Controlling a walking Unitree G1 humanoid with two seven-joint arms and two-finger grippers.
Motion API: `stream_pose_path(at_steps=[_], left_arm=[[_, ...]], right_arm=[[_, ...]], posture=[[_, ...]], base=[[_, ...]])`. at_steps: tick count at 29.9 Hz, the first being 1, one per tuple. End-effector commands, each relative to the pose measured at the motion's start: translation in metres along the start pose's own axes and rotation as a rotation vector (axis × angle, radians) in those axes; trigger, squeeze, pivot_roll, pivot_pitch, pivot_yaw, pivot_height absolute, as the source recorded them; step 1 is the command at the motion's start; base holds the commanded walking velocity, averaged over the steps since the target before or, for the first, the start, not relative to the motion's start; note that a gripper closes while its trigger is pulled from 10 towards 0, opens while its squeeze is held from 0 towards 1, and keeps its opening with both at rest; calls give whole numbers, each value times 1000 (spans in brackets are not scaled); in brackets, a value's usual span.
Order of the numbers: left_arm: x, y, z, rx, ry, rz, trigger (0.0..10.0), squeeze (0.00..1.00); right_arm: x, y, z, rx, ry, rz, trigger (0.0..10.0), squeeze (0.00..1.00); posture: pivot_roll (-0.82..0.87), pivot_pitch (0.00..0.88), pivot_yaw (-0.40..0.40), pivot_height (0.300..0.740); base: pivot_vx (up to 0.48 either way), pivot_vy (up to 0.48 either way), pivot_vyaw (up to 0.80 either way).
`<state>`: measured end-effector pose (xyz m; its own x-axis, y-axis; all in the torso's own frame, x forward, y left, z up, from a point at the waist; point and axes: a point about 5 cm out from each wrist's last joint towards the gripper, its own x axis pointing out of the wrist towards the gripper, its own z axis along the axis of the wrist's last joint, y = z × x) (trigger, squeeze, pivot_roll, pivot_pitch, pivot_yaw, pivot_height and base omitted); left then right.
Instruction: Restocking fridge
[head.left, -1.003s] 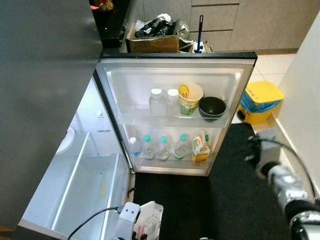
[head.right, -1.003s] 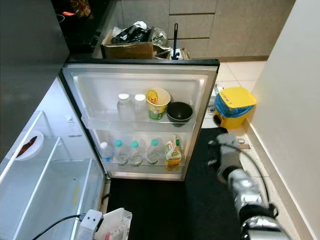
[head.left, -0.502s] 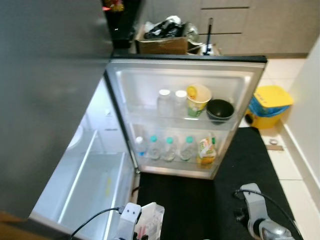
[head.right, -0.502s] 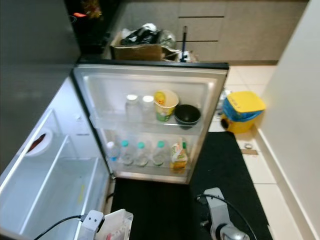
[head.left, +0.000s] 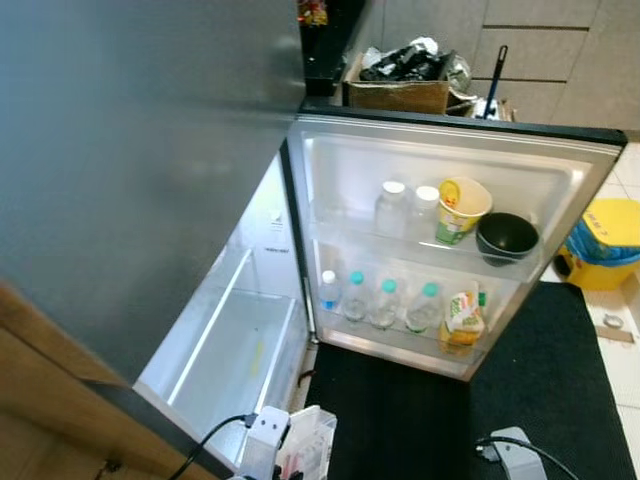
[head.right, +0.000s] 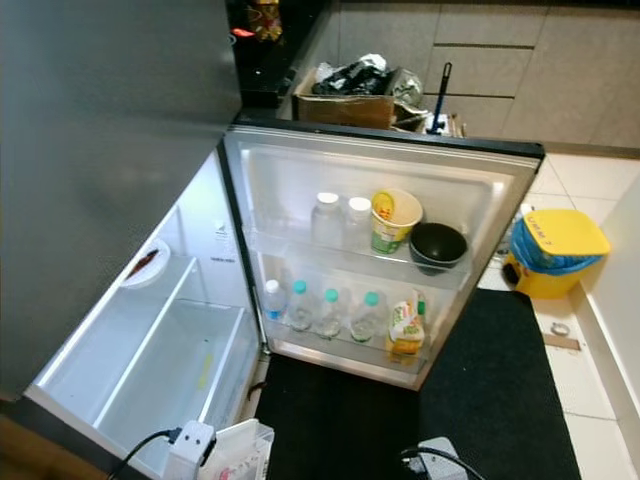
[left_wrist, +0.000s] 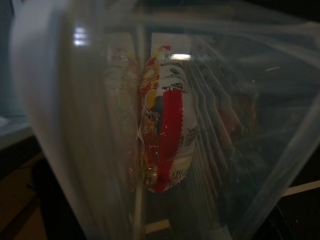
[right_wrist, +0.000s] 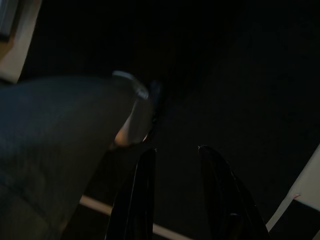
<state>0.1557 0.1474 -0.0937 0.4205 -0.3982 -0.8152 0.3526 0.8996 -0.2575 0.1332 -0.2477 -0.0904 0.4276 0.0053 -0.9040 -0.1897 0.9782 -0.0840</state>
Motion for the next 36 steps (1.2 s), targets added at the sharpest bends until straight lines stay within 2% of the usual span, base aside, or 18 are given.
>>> stream_pose_path(at_steps=[1, 4, 9, 28, 36], left_arm=[[-2, -2, -15, -20, 57, -5, 10000, 0], [-2, -3, -15, -19, 57, -6, 10000, 0], [-2, -3, -16, -23, 56, -20, 10000, 0], [-3, -3, -18, -44, 58, -22, 10000, 0], [-2, -3, -17, -44, 56, -24, 10000, 0]], right_arm=[[0, 1, -4, -15, 22, 4, 10000, 0], [0, 2, -5, -19, 27, 4, 10000, 0], [0, 4, -4, 47, -3, 6, 10000, 0], [1, 7, 0, 12, -3, 19, 10000, 0], [2, 9, 0, -11, 0, 42, 10000, 0]], posture=[[-108, 55, 3, 740], [-105, 50, 0, 740], [-106, 55, 2, 740], [-105, 68, 4, 740], [-103, 68, 5, 740]], base=[[0, 0, 725], [0, 0, 721], [0, -202, 288], [0, -388, 0], [0, -330, 689]])
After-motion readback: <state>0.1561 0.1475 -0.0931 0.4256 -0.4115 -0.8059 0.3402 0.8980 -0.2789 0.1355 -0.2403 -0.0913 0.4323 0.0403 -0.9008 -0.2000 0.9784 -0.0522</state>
